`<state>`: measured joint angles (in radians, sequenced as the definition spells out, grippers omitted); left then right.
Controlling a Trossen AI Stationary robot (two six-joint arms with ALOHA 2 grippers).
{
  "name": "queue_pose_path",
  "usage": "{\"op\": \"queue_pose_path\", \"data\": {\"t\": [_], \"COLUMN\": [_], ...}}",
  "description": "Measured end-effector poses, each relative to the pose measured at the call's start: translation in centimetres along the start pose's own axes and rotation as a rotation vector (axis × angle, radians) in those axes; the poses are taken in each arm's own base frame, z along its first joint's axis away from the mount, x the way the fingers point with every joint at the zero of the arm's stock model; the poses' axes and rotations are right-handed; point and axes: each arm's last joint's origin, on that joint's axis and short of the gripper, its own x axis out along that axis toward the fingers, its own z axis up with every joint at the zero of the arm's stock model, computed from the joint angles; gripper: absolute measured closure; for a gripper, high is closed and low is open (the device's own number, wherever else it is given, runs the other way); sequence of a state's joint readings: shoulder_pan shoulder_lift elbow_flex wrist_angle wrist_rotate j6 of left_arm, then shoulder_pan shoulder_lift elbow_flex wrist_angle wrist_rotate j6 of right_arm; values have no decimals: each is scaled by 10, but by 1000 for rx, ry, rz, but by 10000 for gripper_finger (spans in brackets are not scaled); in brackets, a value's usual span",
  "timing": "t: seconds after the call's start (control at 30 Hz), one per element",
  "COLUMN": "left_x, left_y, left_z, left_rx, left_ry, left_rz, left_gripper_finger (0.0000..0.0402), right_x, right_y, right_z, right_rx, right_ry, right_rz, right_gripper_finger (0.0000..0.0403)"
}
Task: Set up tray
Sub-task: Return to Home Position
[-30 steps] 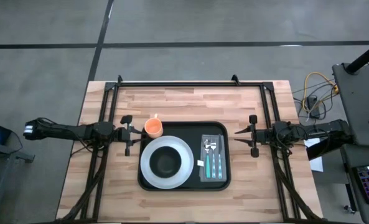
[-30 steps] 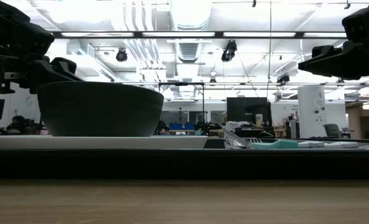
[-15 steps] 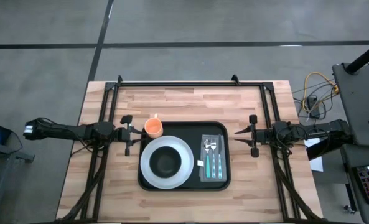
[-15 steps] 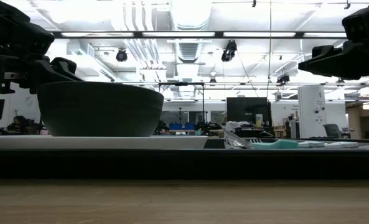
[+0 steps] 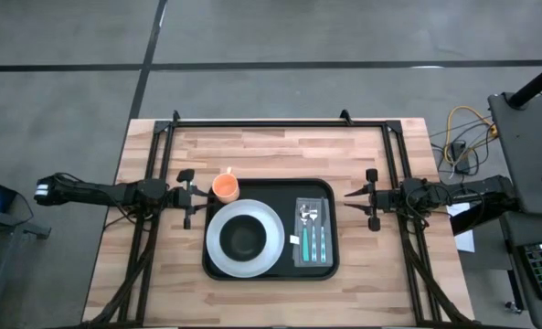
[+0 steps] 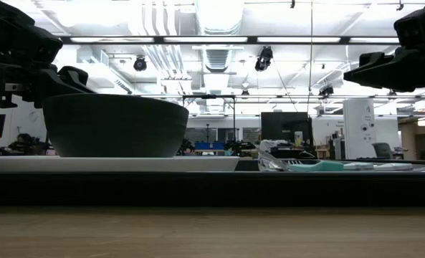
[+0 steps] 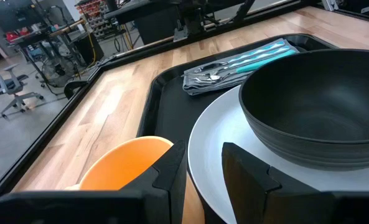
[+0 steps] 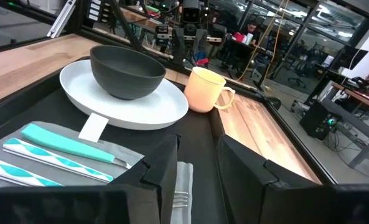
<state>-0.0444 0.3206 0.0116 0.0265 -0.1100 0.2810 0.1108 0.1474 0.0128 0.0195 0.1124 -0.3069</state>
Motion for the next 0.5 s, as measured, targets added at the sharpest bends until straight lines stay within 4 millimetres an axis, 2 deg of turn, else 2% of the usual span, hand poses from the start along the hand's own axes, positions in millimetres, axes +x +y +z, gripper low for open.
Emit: {"op": "queue_pose_path", "data": {"t": [0.5], "left_x": [0], "left_y": [0], "left_z": [0], "left_rx": [0], "left_ry": [0], "left_rz": [0], "left_gripper_finger": [317], "right_x": [0], "right_y": [0], "right_z": [0], "right_rx": [0], "right_ry": [0], "right_rz": [0], "right_gripper_finger": [303]}}
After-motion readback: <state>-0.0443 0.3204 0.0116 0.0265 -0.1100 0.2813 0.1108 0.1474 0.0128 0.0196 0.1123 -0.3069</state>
